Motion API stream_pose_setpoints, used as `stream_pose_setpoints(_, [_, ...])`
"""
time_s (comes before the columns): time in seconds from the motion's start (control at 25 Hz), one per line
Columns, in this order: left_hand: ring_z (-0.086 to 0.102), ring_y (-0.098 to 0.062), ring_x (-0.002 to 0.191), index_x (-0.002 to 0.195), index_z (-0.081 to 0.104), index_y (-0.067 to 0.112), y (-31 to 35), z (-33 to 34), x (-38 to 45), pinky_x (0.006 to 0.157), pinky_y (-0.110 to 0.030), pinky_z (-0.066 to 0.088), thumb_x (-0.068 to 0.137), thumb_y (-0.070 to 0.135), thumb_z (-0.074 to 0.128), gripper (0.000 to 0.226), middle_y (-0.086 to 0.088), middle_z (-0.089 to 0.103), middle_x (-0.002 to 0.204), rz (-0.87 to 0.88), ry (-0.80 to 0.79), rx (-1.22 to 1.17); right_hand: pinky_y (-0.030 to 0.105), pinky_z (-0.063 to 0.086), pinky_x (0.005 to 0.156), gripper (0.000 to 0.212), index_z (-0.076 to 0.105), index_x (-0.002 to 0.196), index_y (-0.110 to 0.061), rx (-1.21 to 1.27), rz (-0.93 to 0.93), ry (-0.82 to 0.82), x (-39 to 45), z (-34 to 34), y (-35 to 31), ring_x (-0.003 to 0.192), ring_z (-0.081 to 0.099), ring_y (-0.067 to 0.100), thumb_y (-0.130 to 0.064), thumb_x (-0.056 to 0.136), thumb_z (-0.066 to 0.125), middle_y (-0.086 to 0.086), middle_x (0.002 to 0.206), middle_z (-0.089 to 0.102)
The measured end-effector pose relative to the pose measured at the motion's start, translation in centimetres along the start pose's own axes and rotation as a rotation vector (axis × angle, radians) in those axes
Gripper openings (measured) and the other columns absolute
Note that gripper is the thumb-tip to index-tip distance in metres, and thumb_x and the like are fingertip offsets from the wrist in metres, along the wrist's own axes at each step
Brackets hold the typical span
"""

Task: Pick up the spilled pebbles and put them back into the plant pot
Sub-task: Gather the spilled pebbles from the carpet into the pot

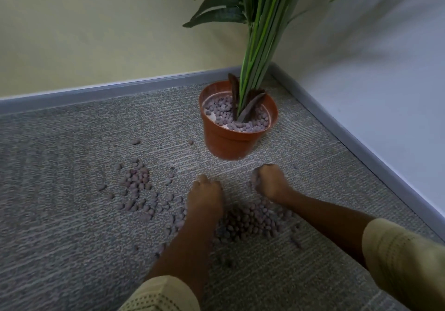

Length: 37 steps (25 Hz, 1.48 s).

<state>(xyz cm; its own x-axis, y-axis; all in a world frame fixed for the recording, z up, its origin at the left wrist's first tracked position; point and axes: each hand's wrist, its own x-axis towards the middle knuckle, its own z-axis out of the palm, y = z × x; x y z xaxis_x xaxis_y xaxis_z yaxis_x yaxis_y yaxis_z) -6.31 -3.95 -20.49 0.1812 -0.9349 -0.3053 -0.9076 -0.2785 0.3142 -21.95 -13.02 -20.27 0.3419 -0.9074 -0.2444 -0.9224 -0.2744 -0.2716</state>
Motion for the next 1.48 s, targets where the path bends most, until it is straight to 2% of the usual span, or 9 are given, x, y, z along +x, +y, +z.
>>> stream_pose_setpoints(0.12, [0.052, -0.035, 0.113, 0.119, 0.055, 0.012, -1.7, 0.8, -0.1, 0.1, -0.043, 0.046, 0.086, 0.006, 0.051, 0.034, -0.017, 0.044, 0.124, -0.015, -0.039, -0.071, 0.015, 0.049, 0.052, 0.019, 0.066, 0.064, -0.014, 0.28, 0.09, -0.097, 0.2, -1.0, 0.7, 0.055, 0.063, 0.01, 0.004, 0.069, 0.071, -0.002, 0.06, 0.063])
stream_pose_setpoints(0.2, [0.057, -0.036, 0.108, 0.114, 0.057, 0.013, -2.3, 0.8, 0.3, 0.097, -0.045, 0.048, 0.081, 0.005, 0.056, 0.034, -0.015, 0.046, 0.12, 0.007, -0.047, -0.105, 0.02, 0.053, 0.048, 0.017, 0.067, 0.066, -0.01, 0.45, 0.141, -0.115, 0.1, -2.5, 0.2, 0.043, 0.06, 0.007, 0.006, 0.067, 0.074, -0.002, 0.055, 0.065])
stream_pose_setpoints(0.44, [0.061, -0.033, 0.103, 0.105, 0.062, 0.009, -2.5, 0.9, 0.4, 0.091, -0.041, 0.05, 0.084, 0.002, 0.048, 0.026, -0.014, 0.058, 0.112, 0.04, 0.01, -0.099, 0.02, 0.057, 0.057, 0.018, 0.067, 0.091, 0.004, 0.511, -0.101, -0.288, 0.3, -14.5, -4.6, 0.055, 0.066, 0.011, 0.007, 0.074, 0.069, 0.005, 0.069, 0.071])
stream_pose_setpoints(0.6, [0.06, -0.034, 0.106, 0.11, 0.061, 0.009, -2.5, 0.9, -0.1, 0.093, -0.042, 0.05, 0.086, 0.002, 0.049, 0.027, -0.015, 0.057, 0.116, -0.001, 0.035, -0.092, 0.034, 0.061, 0.066, 0.015, 0.071, 0.084, -0.002, 0.574, -0.15, 0.053, 1.4, -15.3, -6.3, 0.06, 0.068, 0.018, 0.007, 0.073, 0.071, 0.005, 0.063, 0.07])
stream_pose_setpoints(0.88, [0.064, -0.027, 0.096, 0.092, 0.067, 0.018, -3.3, 0.6, -0.7, 0.085, -0.03, 0.05, 0.08, 0.004, 0.051, 0.024, -0.01, 0.068, 0.104, 0.037, 0.03, -0.218, 0.0, 0.043, 0.064, 0.016, 0.073, 0.092, -0.012, 0.421, -0.157, 0.482, 1.5, -12.1, -5.5, 0.079, 0.065, 0.012, -0.004, 0.079, 0.068, 0.002, 0.09, 0.07])
stream_pose_setpoints(1.0, [0.066, -0.025, 0.094, 0.091, 0.069, 0.02, -3.8, -0.1, -1.0, 0.08, -0.026, 0.048, 0.078, 0.006, 0.057, 0.022, -0.007, 0.069, 0.099, 0.044, 0.008, -0.266, 0.006, 0.044, 0.061, 0.014, 0.069, 0.089, -0.014, 0.405, -0.274, 0.665, -0.6, -9.6, -5.1, 0.071, 0.054, 0.007, -0.005, 0.085, 0.059, -0.002, 0.089, 0.061])
stream_pose_setpoints(1.28, [0.067, -0.029, 0.096, 0.083, 0.071, 0.016, -4.0, -0.2, -1.0, 0.085, -0.032, 0.053, 0.075, 0.006, 0.063, 0.015, -0.014, 0.072, 0.099, -0.01, -0.092, -0.258, 0.04, 0.04, 0.107, 0.033, 0.054, 0.127, -0.011, -0.253, -0.358, -0.058, -2.5, 0.9, -1.0, 0.126, 0.046, 0.029, -0.008, 0.095, 0.045, 0.014, 0.137, 0.051])
stream_pose_setpoints(1.36, [0.069, -0.028, 0.088, 0.08, 0.071, 0.014, -3.9, -0.5, -1.4, 0.08, -0.033, 0.056, 0.076, 0.008, 0.063, 0.011, -0.013, 0.074, 0.092, -0.025, -0.05, -0.327, 0.04, 0.044, 0.101, 0.035, 0.056, 0.123, -0.006, -0.3, -0.344, -0.053, -2.8, 1.8, -1.0, 0.12, 0.05, 0.032, -0.001, 0.09, 0.047, 0.017, 0.132, 0.053])
stream_pose_setpoints(1.48, [0.068, -0.021, 0.068, 0.078, 0.069, 0.016, -2.0, -3.0, -1.7, 0.07, -0.04, 0.061, 0.084, 0.012, 0.063, 0.009, -0.006, 0.073, 0.077, -0.063, 0.171, -0.764, 0.034, 0.051, 0.08, 0.025, 0.065, 0.1, -0.001, -0.395, -0.325, 0.0, -3.1, 2.0, -2.1, 0.097, 0.06, 0.028, 0.007, 0.078, 0.055, 0.015, 0.107, 0.063])
